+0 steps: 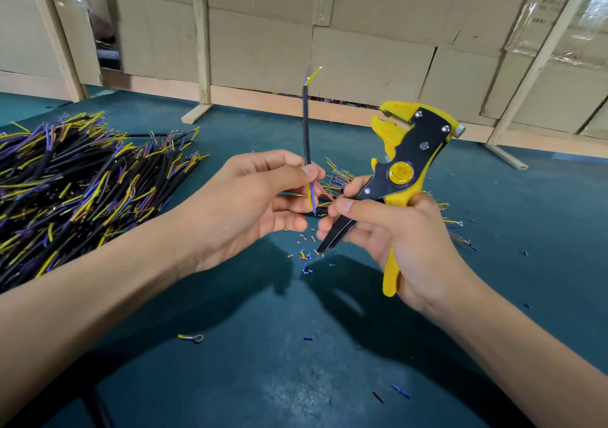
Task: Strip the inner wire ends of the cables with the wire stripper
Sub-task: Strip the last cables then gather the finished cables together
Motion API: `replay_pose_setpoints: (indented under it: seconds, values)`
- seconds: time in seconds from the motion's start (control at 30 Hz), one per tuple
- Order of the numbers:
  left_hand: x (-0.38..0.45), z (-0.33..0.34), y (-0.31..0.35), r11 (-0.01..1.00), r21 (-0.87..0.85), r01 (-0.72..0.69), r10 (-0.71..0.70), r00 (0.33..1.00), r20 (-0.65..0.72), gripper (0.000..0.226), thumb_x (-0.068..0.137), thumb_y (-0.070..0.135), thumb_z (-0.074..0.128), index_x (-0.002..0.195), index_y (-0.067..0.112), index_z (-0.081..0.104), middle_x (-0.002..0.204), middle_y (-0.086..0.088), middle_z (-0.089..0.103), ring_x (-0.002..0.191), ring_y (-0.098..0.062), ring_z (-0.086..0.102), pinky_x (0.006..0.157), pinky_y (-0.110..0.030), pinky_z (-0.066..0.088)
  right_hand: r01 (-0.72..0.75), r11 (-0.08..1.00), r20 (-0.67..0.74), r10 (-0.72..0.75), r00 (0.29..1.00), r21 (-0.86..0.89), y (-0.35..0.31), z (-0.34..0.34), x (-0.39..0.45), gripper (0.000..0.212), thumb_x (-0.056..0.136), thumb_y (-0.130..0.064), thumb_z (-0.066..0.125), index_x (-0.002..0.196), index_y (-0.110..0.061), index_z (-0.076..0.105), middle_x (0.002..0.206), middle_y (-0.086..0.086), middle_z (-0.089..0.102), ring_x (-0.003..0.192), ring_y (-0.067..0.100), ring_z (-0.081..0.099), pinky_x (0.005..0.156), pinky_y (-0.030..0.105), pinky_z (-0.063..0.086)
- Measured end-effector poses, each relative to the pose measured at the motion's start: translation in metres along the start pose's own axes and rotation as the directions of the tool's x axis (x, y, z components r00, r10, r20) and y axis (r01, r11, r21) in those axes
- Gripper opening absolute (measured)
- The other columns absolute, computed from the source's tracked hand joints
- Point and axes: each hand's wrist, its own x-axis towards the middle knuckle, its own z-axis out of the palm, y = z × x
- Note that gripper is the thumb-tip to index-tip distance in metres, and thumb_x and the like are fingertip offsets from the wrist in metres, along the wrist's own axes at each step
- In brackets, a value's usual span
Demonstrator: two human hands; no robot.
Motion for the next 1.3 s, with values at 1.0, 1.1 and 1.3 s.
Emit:
replay_pose_setpoints:
  seconds: [1.0, 1.1, 1.3]
  values:
    - [-0.007, 0.008, 0.009, 0.96, -0.164, -0.228, 0.217, 0.973, -0.083, 0.018, 0.101, 0.014, 0.05, 0.087, 0.006, 0.057, 0.098, -0.009, 0.063, 0.074, -0.032, 0.072, 0.063, -0.039, 0.059, -0.18, 0.978, 0.485, 0.106, 0.868, 0.109, 0.002, 0.004, -0.01, 0.008, 0.088, -0.009, 0.06, 0.09, -0.001, 0.061, 0.078, 0.016, 0.062, 0.07, 0.04, 0.064, 0.075, 0.059, 0.056]
    - [-0.009, 0.013, 0.011, 0.945, -0.216, -0.245, 0.227, 0.968, -0.104, 0.017, 0.102, 0.015, 0.049, 0.09, 0.005, 0.056, 0.099, -0.01, 0.062, 0.074, -0.034, 0.073, 0.064, -0.041, 0.06, -0.187, 0.976, 0.495, 0.107, 0.862, 0.114, 0.001, 0.003, -0.01, 0.011, 0.087, -0.011, 0.062, 0.093, -0.003, 0.061, 0.078, 0.016, 0.061, 0.07, 0.04, 0.064, 0.075, 0.056, 0.056]
    - [-0.013, 0.019, 0.013, 0.93, -0.261, -0.258, 0.235, 0.965, -0.119, 0.013, 0.103, 0.014, 0.048, 0.092, 0.006, 0.051, 0.079, -0.005, 0.062, 0.083, -0.04, 0.074, 0.064, -0.044, 0.061, -0.18, 0.979, 0.512, 0.104, 0.853, 0.1, 0.004, 0.002, -0.01, 0.012, 0.088, -0.01, 0.062, 0.096, -0.001, 0.061, 0.08, 0.019, 0.06, 0.072, 0.04, 0.064, 0.077, 0.06, 0.054]
